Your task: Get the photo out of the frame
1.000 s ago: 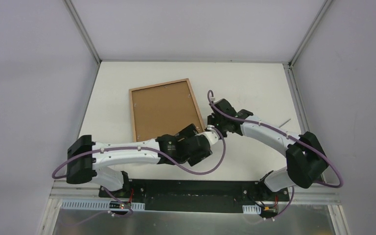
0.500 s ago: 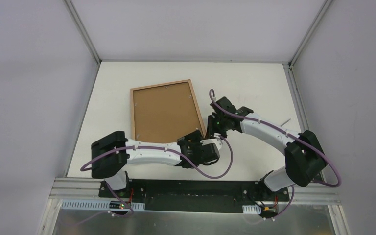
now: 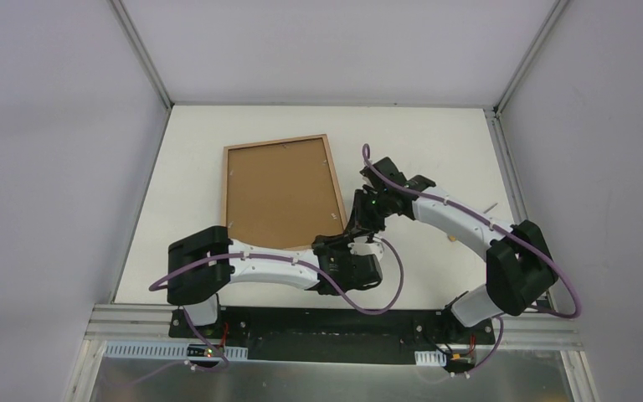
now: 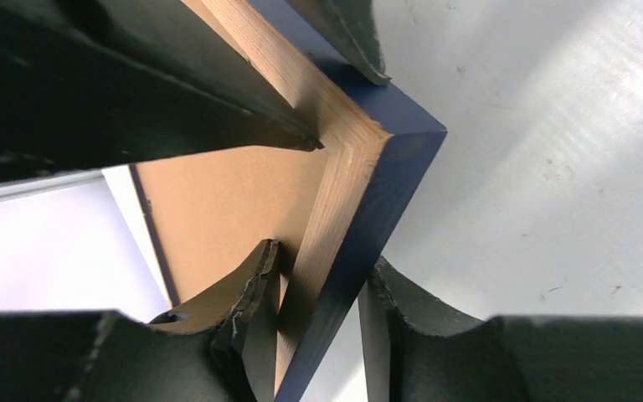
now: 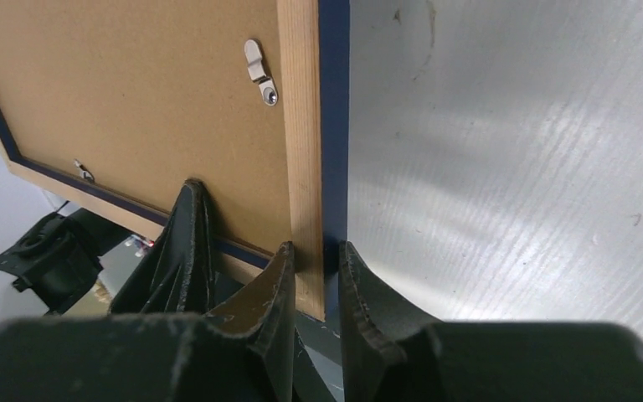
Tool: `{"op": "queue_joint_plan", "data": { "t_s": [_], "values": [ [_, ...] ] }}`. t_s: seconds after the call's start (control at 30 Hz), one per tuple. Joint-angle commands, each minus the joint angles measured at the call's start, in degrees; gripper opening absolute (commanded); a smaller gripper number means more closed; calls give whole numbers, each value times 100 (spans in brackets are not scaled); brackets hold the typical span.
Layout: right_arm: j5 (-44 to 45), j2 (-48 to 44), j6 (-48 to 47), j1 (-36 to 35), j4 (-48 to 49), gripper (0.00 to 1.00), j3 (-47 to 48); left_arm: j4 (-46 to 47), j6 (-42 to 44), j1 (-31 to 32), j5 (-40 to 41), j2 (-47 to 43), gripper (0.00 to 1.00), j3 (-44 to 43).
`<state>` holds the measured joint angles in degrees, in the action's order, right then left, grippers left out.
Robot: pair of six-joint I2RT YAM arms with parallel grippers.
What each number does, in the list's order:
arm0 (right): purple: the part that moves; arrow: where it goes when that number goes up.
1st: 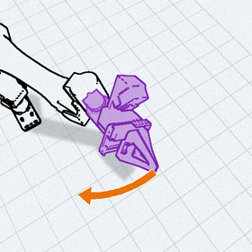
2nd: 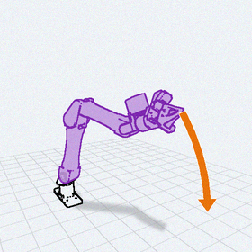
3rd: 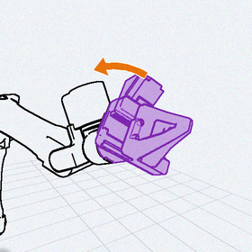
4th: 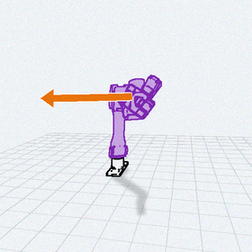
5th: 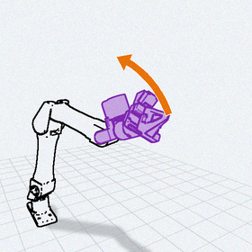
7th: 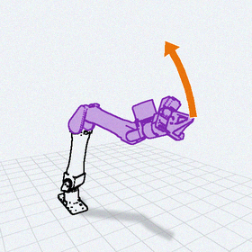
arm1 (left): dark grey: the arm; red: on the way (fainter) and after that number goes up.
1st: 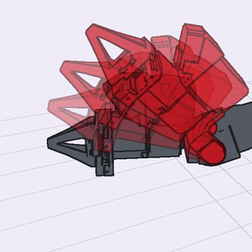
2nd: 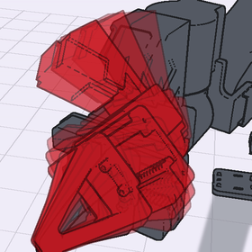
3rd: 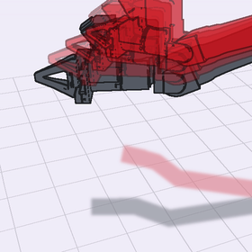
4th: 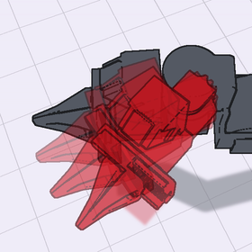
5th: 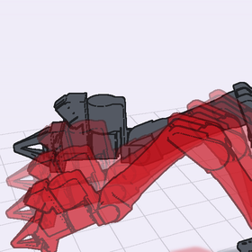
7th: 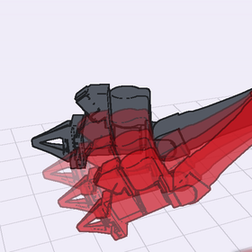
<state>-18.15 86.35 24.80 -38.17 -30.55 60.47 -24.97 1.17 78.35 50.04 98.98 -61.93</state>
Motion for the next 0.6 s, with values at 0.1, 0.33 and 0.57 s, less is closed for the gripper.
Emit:
{"op": "queue_joint_plan", "data": {
  "t_s": [0.1,0.33,0.57],
  "values": [
    [-1274,46,716,377,42,36,263,3,-99,-34,388,-275,20,-111],
    [-1917,-53,1186,1270,145,89,460,1,-99,-20,249,-485,11,-136],
    [-2572,1006,1803,1609,1128,99,577,1,-99,-12,81,-587,11,-197]
  ]
}}
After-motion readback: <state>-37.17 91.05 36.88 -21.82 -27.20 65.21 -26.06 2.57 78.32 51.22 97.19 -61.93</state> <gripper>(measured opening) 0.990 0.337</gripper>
